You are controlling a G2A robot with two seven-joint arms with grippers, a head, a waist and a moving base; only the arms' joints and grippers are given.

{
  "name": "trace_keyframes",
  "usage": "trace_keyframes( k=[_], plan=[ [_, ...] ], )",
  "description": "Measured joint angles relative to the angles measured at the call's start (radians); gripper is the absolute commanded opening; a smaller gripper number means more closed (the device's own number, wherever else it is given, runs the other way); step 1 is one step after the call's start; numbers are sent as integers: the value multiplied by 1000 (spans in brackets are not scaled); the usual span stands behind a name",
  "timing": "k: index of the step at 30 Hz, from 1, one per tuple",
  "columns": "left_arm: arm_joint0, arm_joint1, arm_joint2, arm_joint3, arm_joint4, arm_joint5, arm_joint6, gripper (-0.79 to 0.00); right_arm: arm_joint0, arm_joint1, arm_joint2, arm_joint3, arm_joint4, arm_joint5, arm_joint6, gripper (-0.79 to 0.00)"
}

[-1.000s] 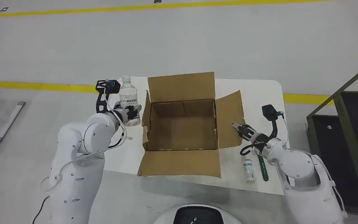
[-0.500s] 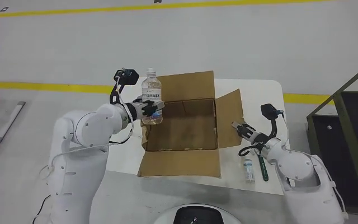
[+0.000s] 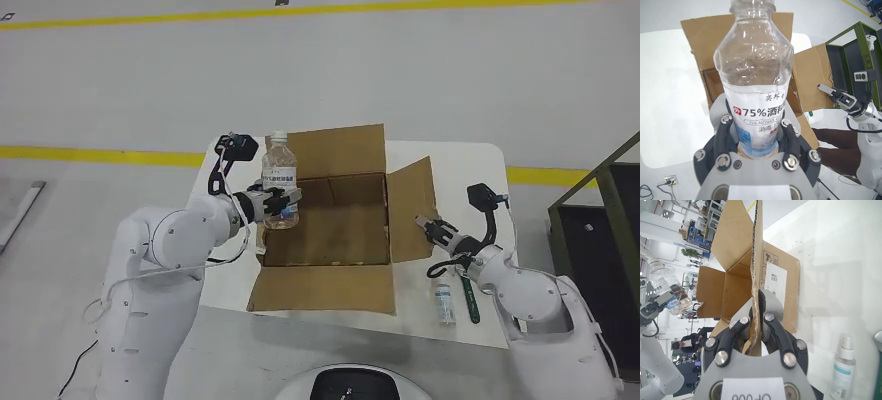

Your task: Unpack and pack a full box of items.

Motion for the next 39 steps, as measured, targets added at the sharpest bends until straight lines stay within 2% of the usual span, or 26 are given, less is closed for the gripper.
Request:
trace_keyframes(
  k=[4,8,14,17,20,26,33,39],
  plan=[
    [-45,-10,80,70,-5,50,14,-785,7,2,-3,3,-2,-13,10,-785],
    [-106,-23,165,183,5,123,-15,-785,11,5,3,5,7,-21,15,-785],
    [-155,-41,245,332,-12,193,-16,-785,-3,10,20,-5,13,-35,17,-785],
    [-187,-46,252,388,-58,227,-52,-785,-12,13,36,-17,19,-41,21,-785],
    [-210,-48,267,439,-36,245,-58,-785,-18,16,53,-34,31,-46,27,-785],
    [-225,-58,301,522,-37,296,-48,-785,-21,20,67,-59,45,-58,38,-785],
    [-238,-72,339,592,-63,293,3,-785,-13,25,62,-54,41,-67,52,-785],
    [-239,-72,340,595,-62,293,3,-785,-10,29,60,-56,45,-76,63,-785]
  ],
)
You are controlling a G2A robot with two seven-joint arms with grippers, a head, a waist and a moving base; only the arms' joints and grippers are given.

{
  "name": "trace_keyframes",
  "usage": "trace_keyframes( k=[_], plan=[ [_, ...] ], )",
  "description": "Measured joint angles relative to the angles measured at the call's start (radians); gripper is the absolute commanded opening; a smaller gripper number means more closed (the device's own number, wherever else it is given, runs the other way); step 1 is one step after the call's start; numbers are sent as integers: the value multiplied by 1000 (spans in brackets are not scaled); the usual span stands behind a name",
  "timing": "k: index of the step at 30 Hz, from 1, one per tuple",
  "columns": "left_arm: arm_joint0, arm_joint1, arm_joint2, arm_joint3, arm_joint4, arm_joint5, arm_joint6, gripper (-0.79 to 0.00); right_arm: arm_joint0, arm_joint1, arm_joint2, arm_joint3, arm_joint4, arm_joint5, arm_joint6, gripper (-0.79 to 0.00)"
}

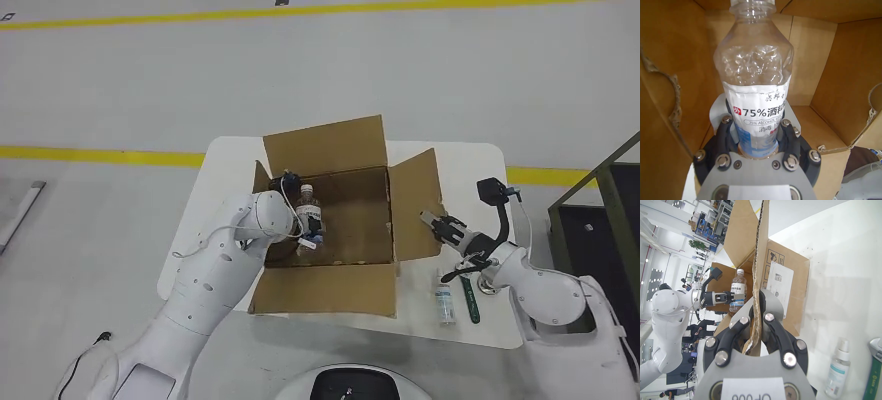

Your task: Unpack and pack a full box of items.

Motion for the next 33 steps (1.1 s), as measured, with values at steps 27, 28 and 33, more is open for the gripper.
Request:
trace_keyframes(
  k=[27,28,33],
  plan=[
    [-113,-63,73,367,-176,62,61,0,-18,16,13,-50,32,2,6,-785],
    [-116,-65,79,376,-177,54,61,0,-18,16,12,-51,32,1,5,-785],
    [-135,-74,105,402,-167,33,60,0,-19,18,6,-45,31,0,1,-785]
  ],
)
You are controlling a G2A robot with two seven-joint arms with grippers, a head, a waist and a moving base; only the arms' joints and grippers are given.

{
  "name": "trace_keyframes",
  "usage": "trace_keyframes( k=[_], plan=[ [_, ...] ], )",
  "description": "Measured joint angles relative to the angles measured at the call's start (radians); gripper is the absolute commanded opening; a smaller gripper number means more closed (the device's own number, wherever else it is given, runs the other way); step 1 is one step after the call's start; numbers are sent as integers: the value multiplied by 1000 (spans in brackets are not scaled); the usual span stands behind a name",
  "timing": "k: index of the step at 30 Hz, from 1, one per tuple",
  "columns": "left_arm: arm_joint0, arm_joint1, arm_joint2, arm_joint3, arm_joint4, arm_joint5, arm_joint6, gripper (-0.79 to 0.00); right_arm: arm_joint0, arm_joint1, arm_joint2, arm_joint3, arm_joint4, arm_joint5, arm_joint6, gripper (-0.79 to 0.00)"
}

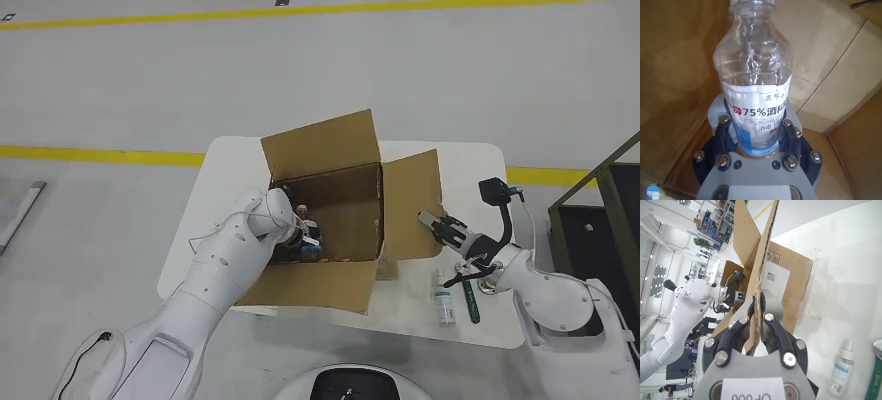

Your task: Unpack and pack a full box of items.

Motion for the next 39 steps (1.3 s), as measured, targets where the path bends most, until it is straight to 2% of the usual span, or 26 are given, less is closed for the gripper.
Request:
trace_keyframes(
  k=[7,11,16,20,21,23,24,25,33,39],
  plan=[
    [-9,0,6,-30,23,7,2,0,5,3,-8,15,-10,3,-4,-785],
    [-1,8,-5,-78,45,15,5,0,11,6,-10,29,-20,0,-4,-785],
    [36,30,-24,-192,119,1,27,0,25,10,-5,83,-43,-26,-6,-785],
    [93,57,-67,-328,182,14,5,0,49,17,-1,150,-65,-62,27,-785],
    [107,63,-82,-359,186,17,-6,0,56,19,-1,162,-76,-67,39,-625],
    [139,76,-118,-424,194,23,-22,0,69,21,-2,185,-90,-72,55,-462],
    [153,81,-133,-451,195,27,-26,0,74,22,-4,194,-94,-72,59,-317],
    [165,85,-148,-476,197,30,-30,0,79,23,-6,200,-100,-72,59,0],
    [230,108,-228,-627,212,48,-33,0,79,32,12,158,-168,-51,48,0],
    [251,116,-229,-696,246,22,-23,0,22,60,83,12,-484,-60,115,0]
  ],
)
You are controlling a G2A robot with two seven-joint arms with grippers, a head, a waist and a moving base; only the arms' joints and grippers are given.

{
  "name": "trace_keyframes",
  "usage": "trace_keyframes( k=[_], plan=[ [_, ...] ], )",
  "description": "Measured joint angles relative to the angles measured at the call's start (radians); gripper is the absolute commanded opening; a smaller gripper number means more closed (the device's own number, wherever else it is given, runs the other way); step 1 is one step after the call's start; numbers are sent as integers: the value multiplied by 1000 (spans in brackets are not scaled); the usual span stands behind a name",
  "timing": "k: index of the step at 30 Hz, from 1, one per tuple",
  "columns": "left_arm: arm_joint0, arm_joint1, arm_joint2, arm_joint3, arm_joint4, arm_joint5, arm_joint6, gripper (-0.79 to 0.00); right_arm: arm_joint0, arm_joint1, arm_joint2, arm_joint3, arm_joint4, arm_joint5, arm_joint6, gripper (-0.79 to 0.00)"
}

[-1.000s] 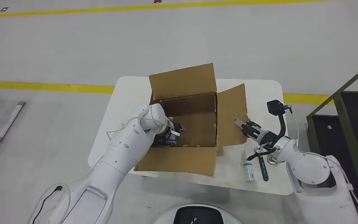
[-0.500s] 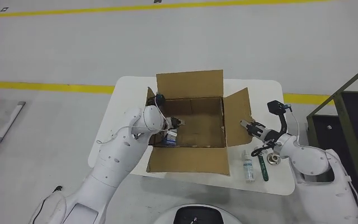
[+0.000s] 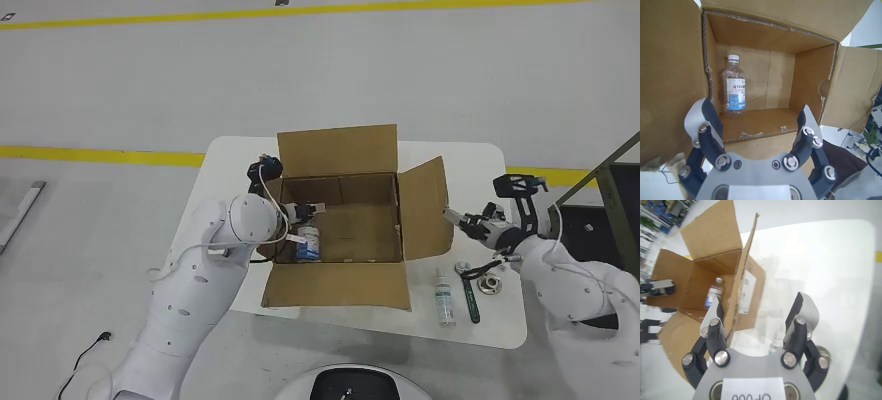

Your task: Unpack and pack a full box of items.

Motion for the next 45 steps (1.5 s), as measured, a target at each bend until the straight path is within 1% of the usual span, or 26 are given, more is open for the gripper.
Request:
trace_keyframes(
  k=[5,8,10,12,34,38,41,45],
  plan=[
    [14,2,-7,-31,-8,-15,23,0,-57,16,60,-99,-235,-12,61,0],
    [22,3,1,-47,-4,-28,24,0,-92,24,79,-137,-352,-40,113,0],
    [26,3,3,-55,-10,-38,20,0,-112,26,75,-146,-392,-66,162,0],
    [27,3,3,-56,-12,-39,19,0,-117,27,74,-148,-397,-71,177,0],
    [27,3,3,-55,-11,-39,20,0,-116,27,73,-147,-396,-70,172,0],
    [27,3,3,-55,-11,-39,20,0,-151,26,60,-152,-432,-94,148,0],
    [27,3,3,-55,-11,-39,20,0,-182,25,59,-164,-414,-90,184,0],
    [27,3,3,-55,-11,-39,20,0,-205,22,22,-169,-410,-60,283,0]
  ],
)
